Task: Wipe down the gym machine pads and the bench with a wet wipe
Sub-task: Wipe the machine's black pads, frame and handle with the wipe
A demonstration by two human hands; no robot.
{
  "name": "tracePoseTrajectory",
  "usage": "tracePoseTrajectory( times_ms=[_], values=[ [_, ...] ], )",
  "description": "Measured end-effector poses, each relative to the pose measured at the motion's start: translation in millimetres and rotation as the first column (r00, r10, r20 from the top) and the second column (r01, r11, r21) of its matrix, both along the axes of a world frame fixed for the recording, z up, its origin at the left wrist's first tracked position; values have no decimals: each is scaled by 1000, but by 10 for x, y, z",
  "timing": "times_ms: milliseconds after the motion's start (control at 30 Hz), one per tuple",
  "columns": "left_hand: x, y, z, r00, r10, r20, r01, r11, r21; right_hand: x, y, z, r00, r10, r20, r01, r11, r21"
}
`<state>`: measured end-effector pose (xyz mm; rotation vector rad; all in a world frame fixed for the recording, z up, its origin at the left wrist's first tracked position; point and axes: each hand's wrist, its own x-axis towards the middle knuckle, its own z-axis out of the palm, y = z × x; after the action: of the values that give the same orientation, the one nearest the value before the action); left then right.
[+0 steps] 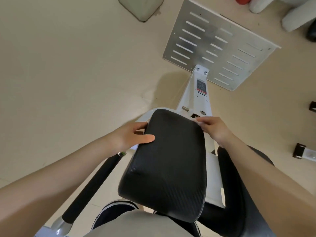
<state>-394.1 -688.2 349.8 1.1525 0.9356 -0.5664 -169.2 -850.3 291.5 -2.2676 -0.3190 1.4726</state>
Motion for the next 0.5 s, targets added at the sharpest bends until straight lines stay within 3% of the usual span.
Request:
tracePoseTrajectory(
  times_ms=[67, 167, 333, 500],
  values=[
    [10, 5, 18, 1000, -15, 4, 15, 1000, 20, -152, -253, 16, 939, -328, -106, 328, 945, -16],
    [28, 18, 49, 997, -72, -34, 75, 995, 69, -424, -474, 133, 840, -522, -149, 517, 853, -73],
    [51, -40, 185, 996, -89, 21, 85, 984, 156, -851, -839, 683, 814, -566, -134, 568, 823, -23],
    [28, -91, 215, 981, -195, 1, 185, 932, 310, -1014, -691, 781, 825, -556, -98, 562, 825, 59]
  ],
)
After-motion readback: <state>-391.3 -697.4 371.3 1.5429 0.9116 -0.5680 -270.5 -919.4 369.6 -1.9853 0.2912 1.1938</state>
